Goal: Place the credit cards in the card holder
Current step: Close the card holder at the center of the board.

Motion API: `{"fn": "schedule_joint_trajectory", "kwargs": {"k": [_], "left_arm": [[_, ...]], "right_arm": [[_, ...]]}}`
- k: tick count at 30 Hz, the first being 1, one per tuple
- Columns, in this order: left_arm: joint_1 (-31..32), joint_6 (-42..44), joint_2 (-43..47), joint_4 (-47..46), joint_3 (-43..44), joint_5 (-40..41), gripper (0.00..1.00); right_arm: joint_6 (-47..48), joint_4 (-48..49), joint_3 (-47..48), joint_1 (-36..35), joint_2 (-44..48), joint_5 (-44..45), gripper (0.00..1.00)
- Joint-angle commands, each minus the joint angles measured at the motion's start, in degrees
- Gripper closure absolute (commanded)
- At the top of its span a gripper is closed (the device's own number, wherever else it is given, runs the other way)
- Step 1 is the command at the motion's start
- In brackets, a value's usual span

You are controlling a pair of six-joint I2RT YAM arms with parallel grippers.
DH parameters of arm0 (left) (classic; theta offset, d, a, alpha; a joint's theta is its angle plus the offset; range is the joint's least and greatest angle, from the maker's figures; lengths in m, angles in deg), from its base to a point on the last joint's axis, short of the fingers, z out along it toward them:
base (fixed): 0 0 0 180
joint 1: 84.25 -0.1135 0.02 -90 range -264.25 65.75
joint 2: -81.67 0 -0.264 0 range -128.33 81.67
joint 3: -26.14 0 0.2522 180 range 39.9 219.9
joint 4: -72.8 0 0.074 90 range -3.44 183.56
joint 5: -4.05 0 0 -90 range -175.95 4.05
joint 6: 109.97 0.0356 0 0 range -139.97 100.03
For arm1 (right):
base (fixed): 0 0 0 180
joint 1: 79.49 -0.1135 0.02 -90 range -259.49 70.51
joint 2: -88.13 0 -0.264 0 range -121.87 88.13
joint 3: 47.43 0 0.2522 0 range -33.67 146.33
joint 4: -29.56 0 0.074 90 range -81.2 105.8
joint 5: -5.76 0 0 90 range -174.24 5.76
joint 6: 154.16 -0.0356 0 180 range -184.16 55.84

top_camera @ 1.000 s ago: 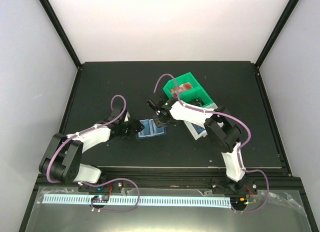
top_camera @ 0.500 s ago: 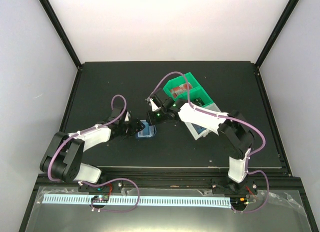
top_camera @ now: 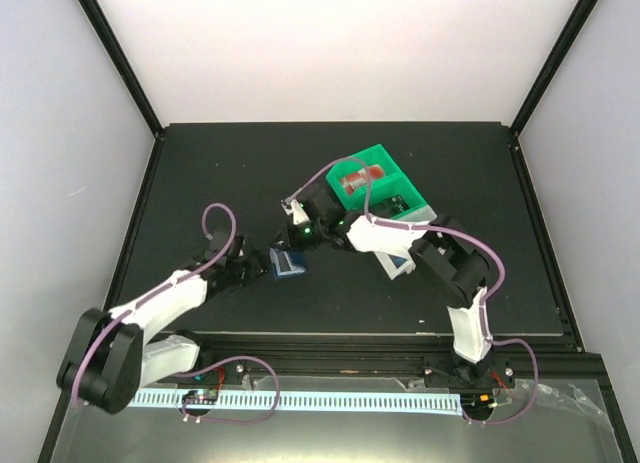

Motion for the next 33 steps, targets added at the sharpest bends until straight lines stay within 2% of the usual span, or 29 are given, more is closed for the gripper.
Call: {"fn": "schedule_joint_trajectory", "kwargs": {"k": [1, 4, 10, 13, 17, 24, 29, 33], "left_arm": [[-0.2, -1.8, 8.0, 8.5, 0.1, 10.9, 0.44], [-0.2, -1.5, 11.9, 12.3, 1.3, 15.3, 0.44], [-0.2, 0.8, 15.7, 15.4, 5.0, 17.2, 0.43], [-0.2, 1.9, 16.7, 14.9, 5.8, 15.5, 0.4], [-0.2, 2.7, 17.3, 12.5, 5.2, 11.9, 0.36], [-0.2, 5.5, 15.0, 5.9, 4.9, 1.7, 0.31], [-0.2, 5.7, 13.1, 4.0, 5.0, 0.0, 0.3], [-0.1, 5.7, 12.2, 3.2, 5.0, -1.0, 0.29]], "right_arm": [[-4.4, 7.5, 0.3, 0.0, -4.7, -4.9, 0.99], [-4.6, 8.0, 1.6, -0.1, -7.7, -6.2, 0.94], [-1.1, 4.7, 5.6, 0.0, -9.9, -11.3, 0.63], [1.8, 2.7, 6.3, 0.0, -7.1, -12.7, 0.55], [4.5, 0.0, 4.9, 0.3, -1.8, -9.7, 0.52], [5.4, -1.6, -3.4, 3.0, 6.0, -0.2, 0.53], [7.7, -2.1, -8.0, 5.2, 13.0, 4.7, 0.53], [7.0, -4.9, -10.9, 6.4, 17.8, 15.1, 0.53]]}}
